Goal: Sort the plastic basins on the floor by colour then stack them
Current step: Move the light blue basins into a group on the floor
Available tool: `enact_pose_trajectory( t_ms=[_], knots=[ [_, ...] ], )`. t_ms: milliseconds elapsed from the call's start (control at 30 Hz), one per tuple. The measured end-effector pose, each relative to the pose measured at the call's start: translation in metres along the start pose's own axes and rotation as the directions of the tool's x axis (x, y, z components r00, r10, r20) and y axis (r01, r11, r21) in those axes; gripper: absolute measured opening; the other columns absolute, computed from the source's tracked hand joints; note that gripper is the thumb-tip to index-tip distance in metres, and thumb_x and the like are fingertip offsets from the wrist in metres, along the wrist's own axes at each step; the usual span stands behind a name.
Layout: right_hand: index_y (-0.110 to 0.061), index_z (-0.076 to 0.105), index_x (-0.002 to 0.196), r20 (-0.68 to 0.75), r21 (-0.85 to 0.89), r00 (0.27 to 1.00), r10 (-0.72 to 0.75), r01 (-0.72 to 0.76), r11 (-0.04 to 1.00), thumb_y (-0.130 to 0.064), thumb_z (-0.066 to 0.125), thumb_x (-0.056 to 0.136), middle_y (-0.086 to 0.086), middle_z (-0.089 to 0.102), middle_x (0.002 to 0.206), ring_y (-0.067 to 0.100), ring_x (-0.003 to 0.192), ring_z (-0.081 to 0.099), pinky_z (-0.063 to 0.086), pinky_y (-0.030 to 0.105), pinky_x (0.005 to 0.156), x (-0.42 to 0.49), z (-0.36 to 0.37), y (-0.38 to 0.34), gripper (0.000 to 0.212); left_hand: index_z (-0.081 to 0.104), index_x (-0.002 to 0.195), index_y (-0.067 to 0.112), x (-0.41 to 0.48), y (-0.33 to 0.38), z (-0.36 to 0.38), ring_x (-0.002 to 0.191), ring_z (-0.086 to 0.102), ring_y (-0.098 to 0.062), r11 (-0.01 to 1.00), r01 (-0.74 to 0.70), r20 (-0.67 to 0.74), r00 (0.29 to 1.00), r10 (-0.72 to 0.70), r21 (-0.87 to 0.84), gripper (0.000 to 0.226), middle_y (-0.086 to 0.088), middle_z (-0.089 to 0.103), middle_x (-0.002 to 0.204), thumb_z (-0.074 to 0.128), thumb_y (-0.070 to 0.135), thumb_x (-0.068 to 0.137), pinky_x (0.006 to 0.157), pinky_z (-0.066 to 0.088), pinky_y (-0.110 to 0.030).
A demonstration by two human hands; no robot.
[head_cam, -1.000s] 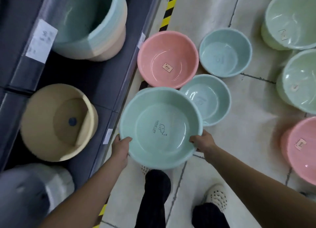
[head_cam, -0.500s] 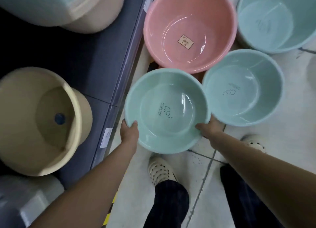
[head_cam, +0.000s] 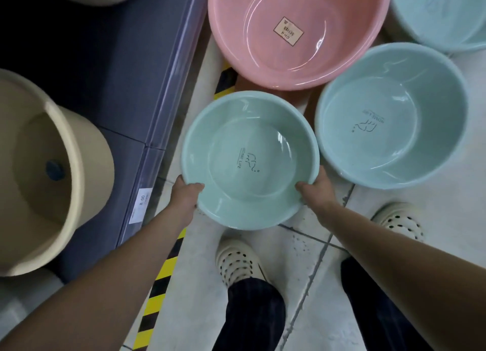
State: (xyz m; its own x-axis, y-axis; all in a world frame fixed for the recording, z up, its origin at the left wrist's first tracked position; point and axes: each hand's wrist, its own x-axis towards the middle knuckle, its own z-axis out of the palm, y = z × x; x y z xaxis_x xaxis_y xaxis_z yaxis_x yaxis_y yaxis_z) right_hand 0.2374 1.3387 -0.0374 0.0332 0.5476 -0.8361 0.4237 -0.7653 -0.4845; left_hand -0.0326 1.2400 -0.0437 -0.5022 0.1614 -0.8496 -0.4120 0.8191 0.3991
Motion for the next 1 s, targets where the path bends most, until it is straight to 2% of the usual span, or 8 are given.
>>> enact_pose_trajectory(
  t_ms=[167, 300, 367, 467, 567, 700, 900, 1000],
  knots=[
    [-0.032, 0.044, 0.142, 0.061, 0.047, 0.998, 0.006, -0.009, 0.999, 0.002, 0.056, 0.081, -0.003, 0.062, 0.110, 0.025, 0.103, 0.061, 0.057, 0.043, 0.082, -0.046, -0.029, -0.014, 0.071, 0.056, 0.122, 0.014, -0.075, 0.018, -0.004, 0.094, 0.065, -0.034, 0.994, -0.041, -0.096, 0.995, 0.032, -0.103, 0.050, -0.014, 0.066, 0.114, 0.051, -0.010, 0.078, 0.083, 0.054, -0.051],
    [-0.037, 0.043, 0.141, 0.051, 0.044, 0.999, -0.006, 0.004, 0.999, -0.003, 0.056, 0.083, -0.002, 0.064, 0.114, 0.023, 0.099, 0.062, 0.052, 0.027, 0.062, -0.088, -0.072, -0.023, 0.068, 0.058, 0.115, 0.021, -0.142, 0.026, -0.005, 0.098, 0.064, -0.036, 0.993, -0.078, -0.069, 0.995, 0.072, -0.084, 0.052, -0.014, 0.067, 0.114, 0.053, -0.014, 0.078, 0.086, 0.054, -0.054],
    [-0.037, 0.044, 0.139, 0.012, 0.050, 1.000, -0.026, 0.025, 0.998, -0.008, 0.058, 0.082, -0.006, 0.065, 0.112, 0.022, 0.100, 0.064, 0.056, 0.033, 0.069, -0.098, -0.096, -0.028, 0.066, 0.060, 0.107, 0.025, -0.165, 0.039, 0.004, 0.097, 0.064, -0.035, 0.992, -0.103, -0.040, 0.994, 0.100, -0.071, 0.048, -0.013, 0.068, 0.113, 0.056, -0.011, 0.076, 0.083, 0.052, -0.051],
    [-0.033, 0.051, 0.136, -0.088, 0.137, 0.995, -0.038, 0.050, 0.989, -0.001, 0.059, 0.081, -0.014, 0.067, 0.105, 0.016, 0.099, 0.065, 0.055, 0.034, 0.076, -0.104, -0.136, -0.039, 0.064, 0.061, 0.104, 0.026, -0.190, 0.066, 0.038, 0.099, 0.065, -0.035, 0.985, -0.167, 0.001, 0.986, 0.167, -0.030, 0.045, -0.010, 0.070, 0.110, 0.060, -0.002, 0.068, 0.085, 0.053, -0.053],
    [-0.030, 0.054, 0.131, -0.183, 0.187, 0.983, -0.013, 0.048, 0.981, -0.005, 0.061, 0.078, -0.003, 0.068, 0.108, 0.023, 0.099, 0.065, 0.057, 0.043, 0.080, -0.097, -0.177, -0.048, 0.059, 0.059, 0.106, 0.022, -0.198, 0.092, 0.094, 0.095, 0.064, -0.032, 0.977, -0.211, 0.045, 0.976, 0.212, -0.034, 0.043, -0.005, 0.069, 0.103, 0.059, -0.003, 0.071, 0.081, 0.053, -0.046],
    [-0.029, 0.056, 0.118, -0.288, 0.229, 0.958, 0.012, 0.056, 0.972, -0.015, 0.058, 0.066, 0.001, 0.066, 0.106, 0.029, 0.101, 0.064, 0.057, 0.054, 0.086, -0.065, -0.225, -0.047, 0.054, 0.057, 0.102, 0.024, -0.186, 0.113, 0.173, 0.090, 0.064, -0.030, 0.958, -0.286, 0.140, 0.950, 0.278, 0.036, 0.044, -0.005, 0.068, 0.099, 0.058, 0.008, 0.061, 0.079, 0.054, -0.042],
    [-0.026, 0.055, 0.124, -0.306, 0.213, 0.952, 0.023, 0.045, 0.976, -0.005, 0.059, 0.075, 0.002, 0.065, 0.109, 0.029, 0.104, 0.063, 0.057, 0.049, 0.085, -0.008, -0.265, -0.030, 0.053, 0.054, 0.116, 0.013, -0.154, 0.104, 0.241, 0.091, 0.062, -0.026, 0.919, -0.355, 0.210, 0.924, 0.318, 0.172, 0.038, -0.010, 0.065, 0.108, 0.057, -0.006, 0.083, 0.074, 0.051, -0.033],
    [-0.023, 0.053, 0.131, -0.293, 0.147, 0.956, 0.013, 0.032, 0.989, -0.007, 0.060, 0.080, -0.001, 0.063, 0.105, 0.024, 0.099, 0.061, 0.054, 0.038, 0.078, 0.009, -0.272, -0.016, 0.054, 0.057, 0.119, 0.014, -0.138, 0.090, 0.254, 0.090, 0.063, -0.023, 0.911, -0.347, 0.223, 0.928, 0.298, 0.225, 0.038, -0.006, 0.067, 0.107, 0.057, -0.003, 0.085, 0.077, 0.052, -0.032]
  ],
)
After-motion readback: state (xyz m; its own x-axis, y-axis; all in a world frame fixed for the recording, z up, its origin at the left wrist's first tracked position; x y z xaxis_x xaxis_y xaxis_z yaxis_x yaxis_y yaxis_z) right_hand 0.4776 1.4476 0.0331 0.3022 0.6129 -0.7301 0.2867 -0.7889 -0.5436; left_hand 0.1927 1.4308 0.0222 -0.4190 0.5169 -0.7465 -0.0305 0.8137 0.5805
